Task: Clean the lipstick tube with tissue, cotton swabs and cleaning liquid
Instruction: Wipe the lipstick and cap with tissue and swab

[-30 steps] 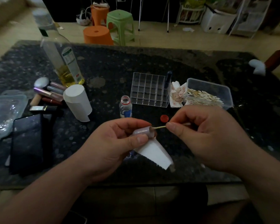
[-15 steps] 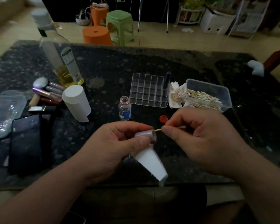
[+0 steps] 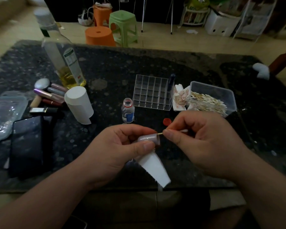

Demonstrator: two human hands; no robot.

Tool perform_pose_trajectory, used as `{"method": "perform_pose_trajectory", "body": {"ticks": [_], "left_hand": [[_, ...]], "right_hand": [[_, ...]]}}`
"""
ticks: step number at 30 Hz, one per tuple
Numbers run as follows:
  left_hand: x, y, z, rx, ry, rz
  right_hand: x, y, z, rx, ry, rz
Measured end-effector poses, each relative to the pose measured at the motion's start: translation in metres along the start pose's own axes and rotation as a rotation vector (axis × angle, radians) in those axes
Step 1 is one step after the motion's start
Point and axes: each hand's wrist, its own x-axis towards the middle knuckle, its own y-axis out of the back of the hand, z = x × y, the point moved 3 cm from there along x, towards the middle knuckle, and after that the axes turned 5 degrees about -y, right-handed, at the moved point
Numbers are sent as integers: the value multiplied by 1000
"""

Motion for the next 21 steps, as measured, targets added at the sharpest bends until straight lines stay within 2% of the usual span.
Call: {"method": "perform_pose_trajectory", "body": {"ticks": [3,6,8,10,13,15,19,21], "left_hand": [[0,1,-1,22,-5,2],[-2,3,-4,40,-11,-10],[-3,3,-7,71,-6,-25],[-4,3,-7,125,-9,-28],[-2,4,-6,197,6,-20],[-1,4,-7,146,54,-7],[-2,5,-11,63,123,48],[-5,7,-11,38,139,54]], "right_hand": [[2,1,4,-81,-33,-20],[1,-1,4,-112,-74,-195],[1,-3,5,-42,-111,-316],[2,-4,7,109,-150,-348],[5,-3,17,278,-204,-293],[6,-1,24,318,-240,-243],[21,17,61,596,-434,-2],[34,18,91,654,-543,124]]}}
